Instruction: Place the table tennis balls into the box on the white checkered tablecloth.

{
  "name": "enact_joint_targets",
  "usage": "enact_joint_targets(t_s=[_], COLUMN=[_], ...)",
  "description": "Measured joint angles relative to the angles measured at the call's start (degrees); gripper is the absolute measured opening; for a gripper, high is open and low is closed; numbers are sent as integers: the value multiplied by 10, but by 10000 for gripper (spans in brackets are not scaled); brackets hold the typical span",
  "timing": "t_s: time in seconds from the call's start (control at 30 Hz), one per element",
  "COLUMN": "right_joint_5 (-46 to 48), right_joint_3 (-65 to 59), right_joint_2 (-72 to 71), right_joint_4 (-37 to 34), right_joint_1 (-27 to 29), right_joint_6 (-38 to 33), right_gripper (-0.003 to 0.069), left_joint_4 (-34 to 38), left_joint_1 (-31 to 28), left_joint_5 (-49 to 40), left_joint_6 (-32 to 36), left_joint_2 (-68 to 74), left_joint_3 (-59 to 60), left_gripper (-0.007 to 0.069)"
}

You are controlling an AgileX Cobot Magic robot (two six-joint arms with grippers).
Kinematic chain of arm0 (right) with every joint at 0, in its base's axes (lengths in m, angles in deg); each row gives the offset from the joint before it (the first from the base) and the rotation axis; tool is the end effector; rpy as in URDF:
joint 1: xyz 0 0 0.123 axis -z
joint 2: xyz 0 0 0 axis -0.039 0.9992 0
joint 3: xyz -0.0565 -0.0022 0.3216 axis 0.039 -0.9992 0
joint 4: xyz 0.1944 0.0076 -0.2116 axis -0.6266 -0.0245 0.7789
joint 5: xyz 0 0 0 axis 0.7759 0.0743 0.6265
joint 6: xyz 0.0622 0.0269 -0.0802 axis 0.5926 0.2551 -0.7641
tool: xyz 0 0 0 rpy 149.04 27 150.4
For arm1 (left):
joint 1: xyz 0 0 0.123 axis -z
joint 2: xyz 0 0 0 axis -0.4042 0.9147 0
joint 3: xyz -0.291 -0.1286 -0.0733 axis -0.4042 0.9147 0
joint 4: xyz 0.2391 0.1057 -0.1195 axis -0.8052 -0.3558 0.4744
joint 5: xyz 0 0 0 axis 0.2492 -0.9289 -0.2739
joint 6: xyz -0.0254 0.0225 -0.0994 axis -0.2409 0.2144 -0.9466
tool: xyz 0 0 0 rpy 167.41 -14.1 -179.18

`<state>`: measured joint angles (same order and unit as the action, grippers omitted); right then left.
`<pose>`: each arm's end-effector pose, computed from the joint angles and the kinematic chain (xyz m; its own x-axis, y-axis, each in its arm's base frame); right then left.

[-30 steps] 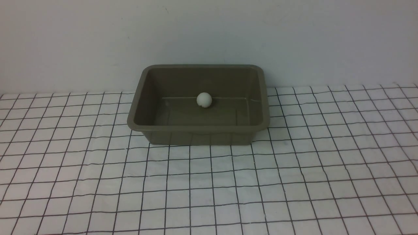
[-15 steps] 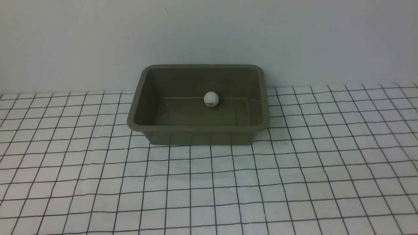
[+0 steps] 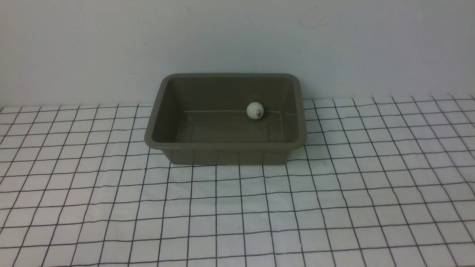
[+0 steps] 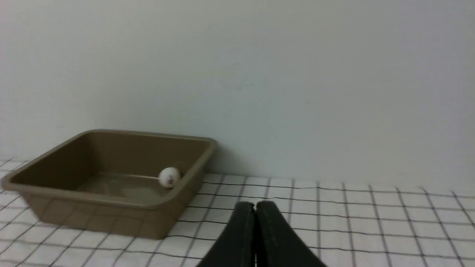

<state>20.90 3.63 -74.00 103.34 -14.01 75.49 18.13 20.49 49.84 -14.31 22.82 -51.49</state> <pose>0.0301 -0.0081 0.2896 -0.1222 0.0319 -0.9920 -0.1218 0.9914 0.0469 0.0633 0.0037 0.1626 -0.3514 0.0296 -0.9358 -0.0410 0.9981 0.0470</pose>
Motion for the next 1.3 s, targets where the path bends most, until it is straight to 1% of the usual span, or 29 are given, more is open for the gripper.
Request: enact_joint_targets(t_s=[0.1,0.2,0.27,0.37,0.53,0.67,0.93,1.07,1.3], right_joint_5=[2,1,-2,-7,-36,-45,-78,-108,-115], right_joint_3=[-5,-24,-48,-84,-142,-159,-212,-217,-218], right_joint_2=[0,0,0,0,0,0,0,0,0], right_joint_4=[-11,-27,-39,-49,-64,-65,-45,-43,-43], right_joint_1=[82,151,188,214,221,221,221,222,222], right_joint_6=[0,0,-1,-1,-1,-1,-1,-2,-2], right_gripper=[-12,-12,-12,-12,-12,-12,-12,-12,-12], left_joint_4=[0,0,0,0,0,0,0,0,0], left_joint_1=[0,0,0,0,0,0,0,0,0], left_joint_5=[0,0,0,0,0,0,0,0,0], left_joint_6=[0,0,0,0,0,0,0,0,0], left_joint_2=[0,0,0,0,0,0,0,0,0], left_joint_3=[0,0,0,0,0,0,0,0,0], left_gripper=[542,542,542,542,542,542,542,542,542])
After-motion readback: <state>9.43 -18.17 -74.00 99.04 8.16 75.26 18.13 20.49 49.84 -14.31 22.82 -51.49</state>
